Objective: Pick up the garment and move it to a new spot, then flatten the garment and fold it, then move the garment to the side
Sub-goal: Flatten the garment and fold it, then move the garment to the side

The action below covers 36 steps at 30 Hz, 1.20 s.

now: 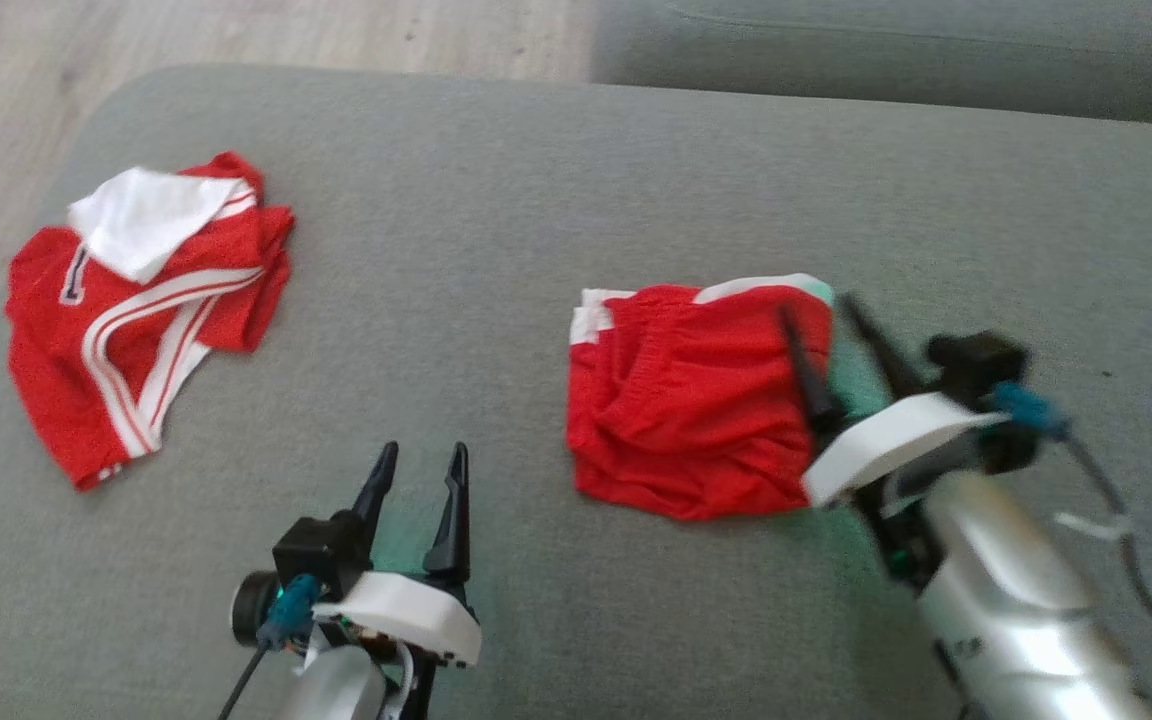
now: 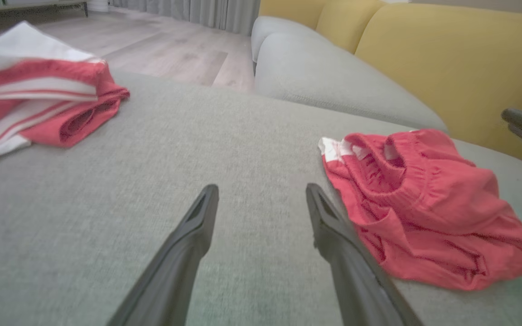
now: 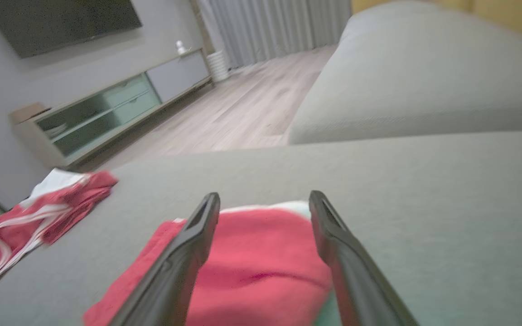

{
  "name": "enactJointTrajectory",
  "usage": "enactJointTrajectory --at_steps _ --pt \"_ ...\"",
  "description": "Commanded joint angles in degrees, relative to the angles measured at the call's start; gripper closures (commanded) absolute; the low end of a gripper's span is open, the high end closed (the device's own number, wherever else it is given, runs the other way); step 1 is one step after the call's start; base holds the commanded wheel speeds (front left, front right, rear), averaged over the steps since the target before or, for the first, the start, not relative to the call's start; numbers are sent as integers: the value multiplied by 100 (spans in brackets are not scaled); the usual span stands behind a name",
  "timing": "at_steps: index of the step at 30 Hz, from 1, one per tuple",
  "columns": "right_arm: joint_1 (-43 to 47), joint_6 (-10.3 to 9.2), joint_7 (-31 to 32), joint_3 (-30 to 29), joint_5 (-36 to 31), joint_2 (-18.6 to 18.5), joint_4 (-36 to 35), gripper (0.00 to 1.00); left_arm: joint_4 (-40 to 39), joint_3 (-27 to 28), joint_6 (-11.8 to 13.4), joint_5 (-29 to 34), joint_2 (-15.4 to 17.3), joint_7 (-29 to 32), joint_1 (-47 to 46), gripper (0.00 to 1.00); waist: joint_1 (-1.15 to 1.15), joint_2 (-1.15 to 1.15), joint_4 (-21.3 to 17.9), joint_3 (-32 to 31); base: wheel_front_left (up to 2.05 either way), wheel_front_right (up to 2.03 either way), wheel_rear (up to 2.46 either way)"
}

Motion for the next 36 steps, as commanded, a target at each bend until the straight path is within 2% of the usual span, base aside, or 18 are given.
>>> enactJointTrajectory --at_steps 1,4,8,15,17,25,32,36 --pt "-48 43 -76 -168 -171 25 -233 0 -210 248 37 90 50 -61 -114 0 0 0 -175 -77 0 0 0" --pt "304 43 -78 -889 -869 51 -439 0 -311 381 73 326 50 -61 -90 0 0 0 -351 -153 0 0 0" --pt "740 43 -78 -1553 -1577 160 -571 0 -506 550 90 673 50 -61 61 0 0 0 -531 -280 0 0 0" --pt "1403 43 -79 -2176 -2152 288 -669 0 -864 803 225 979 50 -61 621 0 0 0 -684 -565 0 0 0" --pt "1599 43 -79 -2151 -2046 295 -694 0 -914 902 320 1047 50 -61 818 0 0 0 -716 -628 0 0 0" --pt "1633 43 -79 -1947 -1822 297 -662 0 -1016 920 274 1110 50 -61 969 0 0 0 -705 -614 0 0 0" --pt "1025 43 -79 -1368 -1430 298 -490 0 -1086 747 285 1119 50 -61 833 0 0 0 -468 -374 0 0 0" --pt "547 43 -78 -1097 -1278 298 28 0 -1054 556 248 1072 50 -61 712 0 0 0 -173 -160 0 0 0"
